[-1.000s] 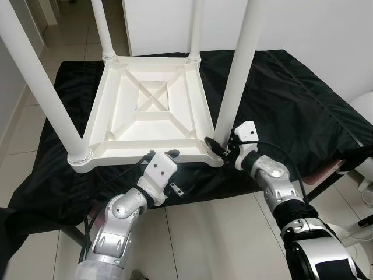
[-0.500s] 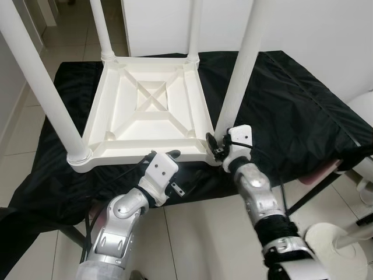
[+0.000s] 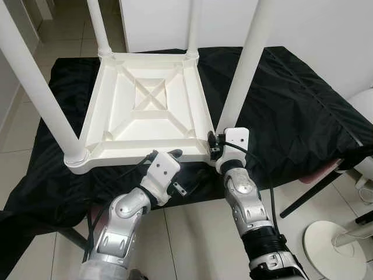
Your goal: Building children table
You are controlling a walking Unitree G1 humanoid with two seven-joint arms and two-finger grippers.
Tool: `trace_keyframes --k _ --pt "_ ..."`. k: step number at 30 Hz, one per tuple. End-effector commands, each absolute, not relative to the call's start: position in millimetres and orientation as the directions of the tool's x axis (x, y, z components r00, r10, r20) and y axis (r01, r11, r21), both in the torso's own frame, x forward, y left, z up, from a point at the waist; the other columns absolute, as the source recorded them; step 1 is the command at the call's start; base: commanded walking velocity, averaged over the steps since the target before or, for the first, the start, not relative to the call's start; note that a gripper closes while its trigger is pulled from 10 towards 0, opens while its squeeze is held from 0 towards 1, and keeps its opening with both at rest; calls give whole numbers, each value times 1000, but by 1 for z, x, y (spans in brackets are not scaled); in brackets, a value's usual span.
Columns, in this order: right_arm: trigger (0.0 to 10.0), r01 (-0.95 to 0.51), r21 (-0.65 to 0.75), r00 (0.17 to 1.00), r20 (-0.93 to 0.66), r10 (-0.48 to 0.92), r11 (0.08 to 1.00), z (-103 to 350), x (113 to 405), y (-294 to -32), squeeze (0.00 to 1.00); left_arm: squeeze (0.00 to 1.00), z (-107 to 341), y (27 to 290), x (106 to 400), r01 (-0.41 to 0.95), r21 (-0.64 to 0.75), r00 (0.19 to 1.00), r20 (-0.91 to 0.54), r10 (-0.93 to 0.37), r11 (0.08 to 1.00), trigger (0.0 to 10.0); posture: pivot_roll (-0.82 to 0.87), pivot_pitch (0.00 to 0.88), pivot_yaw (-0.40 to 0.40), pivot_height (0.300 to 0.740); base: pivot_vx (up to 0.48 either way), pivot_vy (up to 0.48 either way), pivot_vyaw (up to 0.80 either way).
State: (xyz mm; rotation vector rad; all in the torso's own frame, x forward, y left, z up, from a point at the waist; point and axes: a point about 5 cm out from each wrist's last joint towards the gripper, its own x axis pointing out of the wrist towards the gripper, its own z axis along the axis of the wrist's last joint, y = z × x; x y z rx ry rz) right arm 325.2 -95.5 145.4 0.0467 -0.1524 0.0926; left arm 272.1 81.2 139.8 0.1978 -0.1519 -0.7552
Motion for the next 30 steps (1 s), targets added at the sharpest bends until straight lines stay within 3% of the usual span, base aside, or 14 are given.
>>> trace_keyframes --k 1,9,10,15,17,21,30 --pt "10000 -120 53 981 159 110 991 146 322 -95 1000 0 138 86 277 586 222 787 74 -613 779 10000 -65 56 -16 740 0 0 0" --pt "10000 -164 29 969 189 156 986 152 319 -103 1000 0 139 87 276 584 222 788 78 -611 781 10000 -61 59 -14 740 0 0 0" --pt "10000 -203 12 963 183 197 979 150 320 -108 0 0 139 87 276 583 221 789 76 -609 782 10000 -60 59 -12 740 0 0 0" --pt "10000 -331 -13 930 164 328 944 147 322 -119 0 0 138 89 275 580 221 791 73 -607 784 10000 -58 65 -8 740 0 0 0" --pt "10000 -454 -66 878 139 459 889 145 323 -123 0 0 138 90 274 581 223 791 71 -608 783 10000 -55 67 -9 740 0 0 0" --pt "10000 -547 -141 823 91 561 825 144 331 -131 0 0 139 90 275 580 224 792 72 -607 783 10000 -56 64 -7 740 0 0 0" --pt "10000 -601 -203 783 43 621 773 147 347 -130 0 0 140 88 277 582 224 789 77 -610 782 10000 -53 57 -6 740 0 0 0"
